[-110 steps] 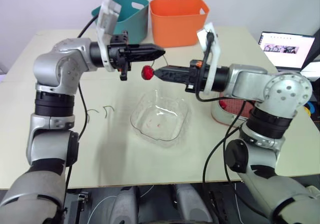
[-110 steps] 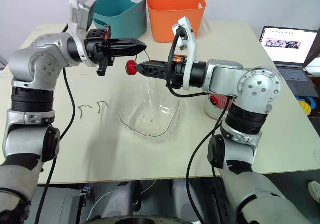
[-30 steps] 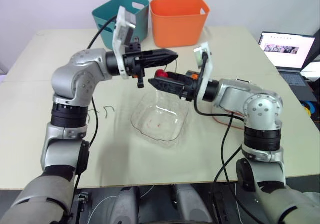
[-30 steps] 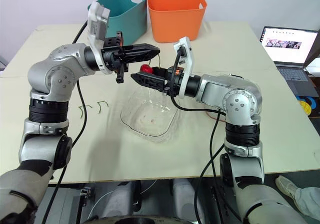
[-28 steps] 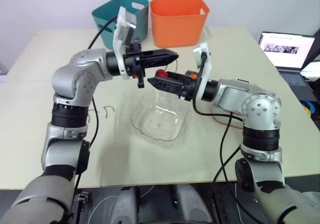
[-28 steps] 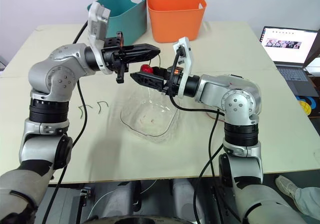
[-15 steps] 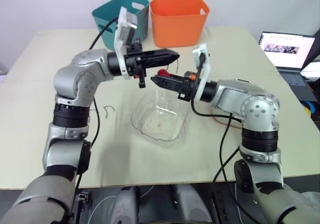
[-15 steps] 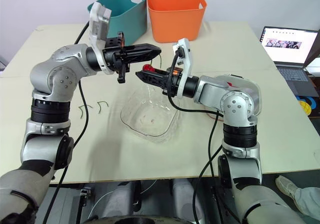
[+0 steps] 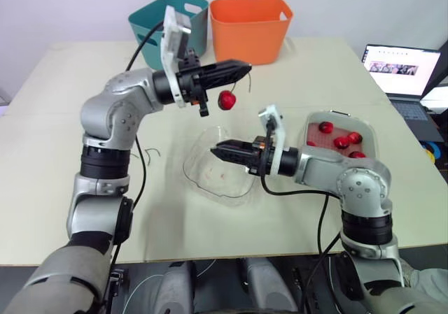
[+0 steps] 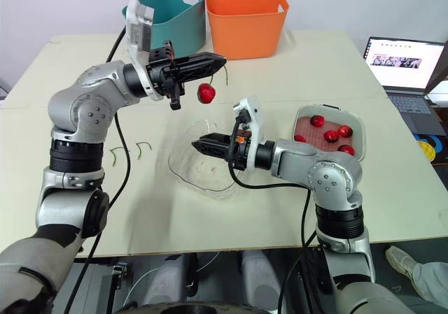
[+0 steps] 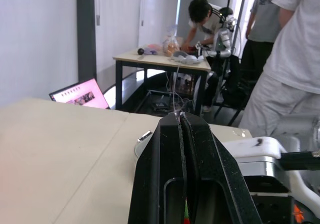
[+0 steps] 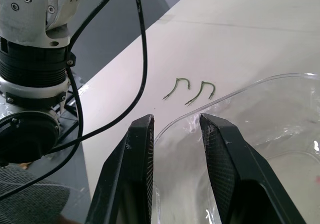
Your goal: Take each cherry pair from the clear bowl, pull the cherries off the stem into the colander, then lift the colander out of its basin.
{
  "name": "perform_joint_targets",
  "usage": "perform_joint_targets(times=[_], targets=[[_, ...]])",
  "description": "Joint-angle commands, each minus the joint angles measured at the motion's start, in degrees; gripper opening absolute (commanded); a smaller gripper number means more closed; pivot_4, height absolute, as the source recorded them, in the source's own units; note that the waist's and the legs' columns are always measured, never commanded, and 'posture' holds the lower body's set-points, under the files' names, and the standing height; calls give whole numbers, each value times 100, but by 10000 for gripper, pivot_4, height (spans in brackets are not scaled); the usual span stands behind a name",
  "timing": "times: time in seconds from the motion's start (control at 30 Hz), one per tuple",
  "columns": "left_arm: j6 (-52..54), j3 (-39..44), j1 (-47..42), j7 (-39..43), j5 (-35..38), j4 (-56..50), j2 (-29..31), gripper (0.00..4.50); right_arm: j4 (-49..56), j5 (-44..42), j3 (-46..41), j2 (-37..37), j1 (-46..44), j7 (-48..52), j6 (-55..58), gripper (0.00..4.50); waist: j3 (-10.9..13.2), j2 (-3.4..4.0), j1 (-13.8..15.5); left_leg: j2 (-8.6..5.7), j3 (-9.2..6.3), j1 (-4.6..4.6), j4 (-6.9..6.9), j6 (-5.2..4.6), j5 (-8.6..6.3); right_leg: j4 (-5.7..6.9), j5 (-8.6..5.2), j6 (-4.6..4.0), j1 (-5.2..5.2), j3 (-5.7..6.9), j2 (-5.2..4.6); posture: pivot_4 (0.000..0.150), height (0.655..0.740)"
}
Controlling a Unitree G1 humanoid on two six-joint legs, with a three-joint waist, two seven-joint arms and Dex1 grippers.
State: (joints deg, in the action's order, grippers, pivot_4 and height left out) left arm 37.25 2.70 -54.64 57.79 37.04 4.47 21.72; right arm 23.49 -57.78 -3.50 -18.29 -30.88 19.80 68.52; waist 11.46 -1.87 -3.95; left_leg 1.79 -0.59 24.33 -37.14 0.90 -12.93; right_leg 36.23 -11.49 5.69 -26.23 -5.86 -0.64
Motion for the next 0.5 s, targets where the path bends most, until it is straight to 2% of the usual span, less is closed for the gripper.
perform_joint_targets(times=[0.03,0.23,0.5], targets=[[83,202,121,-167,230,-395,15,0,385,-222,-281,-26,169,-209,-77,15098,0,0,2,0,0,0,0,0,0,0,0,0,0,0,0,1500,7400],[178,163,168,-121,324,-476,111,0,165,-451,-683,-111,-142,-371,-208,15098,0,0,-2,-1,0,1,-3,0,0,0,0,0,0,0,0,1500,7400],[221,109,179,-48,368,-502,134,0,-111,-801,-752,-101,-511,-481,-194,40996,0,0,-2,-1,0,0,-2,0,0,0,0,-1,0,0,0,1500,7400]])
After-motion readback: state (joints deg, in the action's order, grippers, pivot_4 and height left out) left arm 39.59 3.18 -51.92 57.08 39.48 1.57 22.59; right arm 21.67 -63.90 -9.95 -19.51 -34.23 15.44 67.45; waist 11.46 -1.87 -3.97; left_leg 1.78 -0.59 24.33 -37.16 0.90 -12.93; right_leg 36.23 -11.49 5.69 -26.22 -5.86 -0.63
